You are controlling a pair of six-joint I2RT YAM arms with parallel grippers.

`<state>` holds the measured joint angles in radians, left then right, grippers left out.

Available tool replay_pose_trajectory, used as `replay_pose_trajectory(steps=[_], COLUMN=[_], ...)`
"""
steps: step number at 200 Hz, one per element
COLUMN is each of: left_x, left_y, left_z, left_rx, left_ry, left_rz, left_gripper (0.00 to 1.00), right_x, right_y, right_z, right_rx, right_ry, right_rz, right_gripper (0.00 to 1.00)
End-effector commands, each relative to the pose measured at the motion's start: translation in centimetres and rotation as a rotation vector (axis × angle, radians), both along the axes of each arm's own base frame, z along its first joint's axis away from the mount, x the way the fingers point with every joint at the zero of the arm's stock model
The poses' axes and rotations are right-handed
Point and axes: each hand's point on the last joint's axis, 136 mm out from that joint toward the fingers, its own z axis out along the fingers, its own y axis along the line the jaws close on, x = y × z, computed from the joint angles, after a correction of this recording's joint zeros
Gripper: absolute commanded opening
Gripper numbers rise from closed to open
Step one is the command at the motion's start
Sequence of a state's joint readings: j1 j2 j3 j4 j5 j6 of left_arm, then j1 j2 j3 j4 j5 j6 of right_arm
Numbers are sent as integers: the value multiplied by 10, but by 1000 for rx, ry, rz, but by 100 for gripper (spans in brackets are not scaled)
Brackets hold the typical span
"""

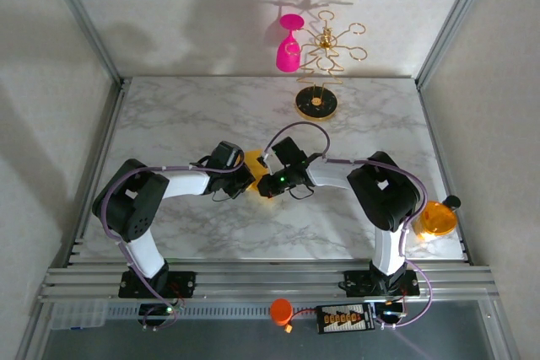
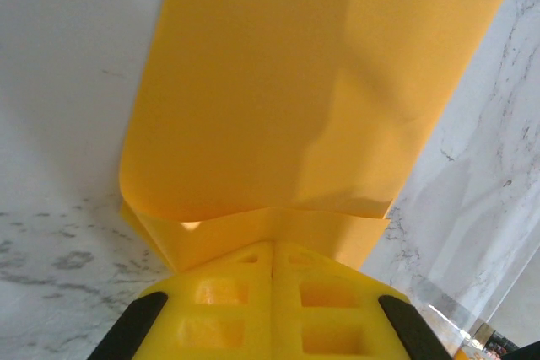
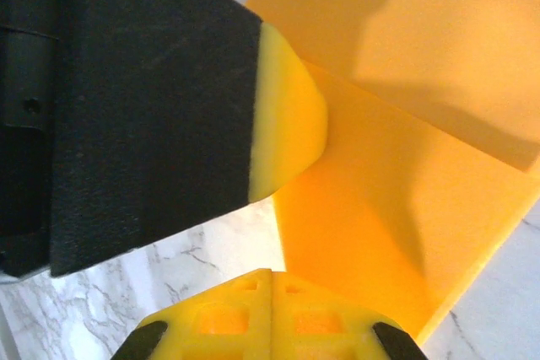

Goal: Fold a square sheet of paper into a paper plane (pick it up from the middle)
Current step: Third fold the triangle at the center of the table.

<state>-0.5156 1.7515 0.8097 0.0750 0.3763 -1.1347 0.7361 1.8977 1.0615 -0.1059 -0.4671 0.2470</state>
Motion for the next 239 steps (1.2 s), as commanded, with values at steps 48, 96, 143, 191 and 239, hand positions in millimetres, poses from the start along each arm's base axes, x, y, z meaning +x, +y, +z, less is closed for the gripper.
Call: replay_pose_trajectory(steps=[48,96,143,191,239], left_x=[-16,-18,-17,-17,-18], left_y=[22,24,25,25,26], left_z=[-34,-35,-35,-38,-38], left_rx=[113,124,134,142,148], left_ry=[106,111,111,116,117], left_rz=[37,31,30,26,22], left_gripper=[5,5,4,4,4], right_x=[1,2,3,-17,-12], right_y=[-6,-11,1,-8,-23], right_z=[-16,-20,17,7,-9], right_rx=[-68,-95,-1,-44,-133], right_ry=[7,2,-41,-4,-8], right_rz=[-10,-19,8,42,-20], right_gripper=[2,2,3,3,2])
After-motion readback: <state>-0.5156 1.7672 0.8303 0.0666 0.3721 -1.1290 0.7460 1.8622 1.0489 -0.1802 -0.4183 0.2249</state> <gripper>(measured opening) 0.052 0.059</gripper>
